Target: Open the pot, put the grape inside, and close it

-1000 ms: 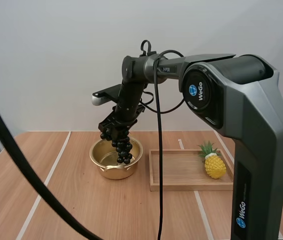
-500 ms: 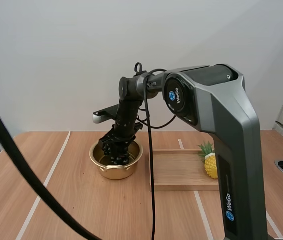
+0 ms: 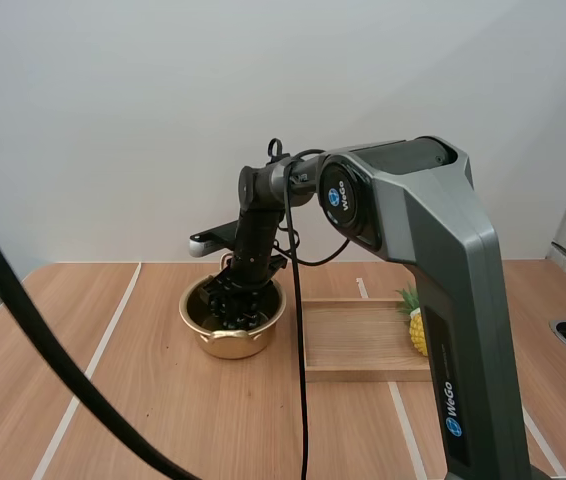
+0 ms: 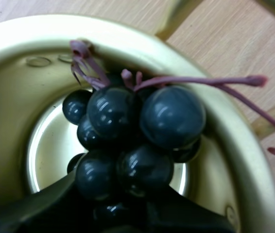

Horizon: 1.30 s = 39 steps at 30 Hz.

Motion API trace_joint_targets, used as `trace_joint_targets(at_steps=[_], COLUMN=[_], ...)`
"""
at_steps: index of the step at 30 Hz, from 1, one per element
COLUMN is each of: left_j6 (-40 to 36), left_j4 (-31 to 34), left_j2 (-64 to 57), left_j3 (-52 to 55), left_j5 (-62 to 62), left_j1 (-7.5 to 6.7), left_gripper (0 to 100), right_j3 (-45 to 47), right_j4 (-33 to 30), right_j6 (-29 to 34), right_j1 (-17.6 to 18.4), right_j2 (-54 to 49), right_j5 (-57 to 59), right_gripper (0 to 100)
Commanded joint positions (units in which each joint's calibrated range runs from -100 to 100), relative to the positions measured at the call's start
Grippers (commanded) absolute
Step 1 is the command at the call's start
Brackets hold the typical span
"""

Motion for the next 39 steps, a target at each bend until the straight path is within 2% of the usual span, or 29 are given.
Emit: trace_joint_targets(at_steps=[1,8,9,11,16,17,39], left_j6=[-0.2,-0.2,-0.2,-0.2,-0.2,-0.2,-0.2], left_j4=[0.2,0.4,0.4,0.4,0.5,0.5,2.3], left_j2=[-0.2,-0.2,-0.2,-0.2,-0.2,-0.2,-0.2], left_j3=[-0.3,-0.3,-0.3,-0.3,-0.3,-0.3,-0.3], left_j5=[0.1,0.0,0.0,0.2,2.9,3.6,4.2], left_j1=[0.09,0.09,0.09,0.09,0.09,0.09,0.09], left_gripper=[0,0,0,0,0,0,0], right_j3=[0.8,0.8,0.8,0.6,-0.1,-0.1,-2.1], right_j4=[0.1,0.2,0.1,0.2,0.3,0.3,2.2], right_j6=[0.1,3.8,4.0,4.9,4.3,3.7,2.7], right_j1=[0.2,0.2,0.2,0.2,0.2,0.2,0.2], right_j2=[1.2,1.2,1.2,1.2,-0.7,-1.5,-17.2], right_j5=[3.4,2.9,2.9,2.9,3.1,3.1,2.5], right_gripper=[0,0,3,23,96,100,100])
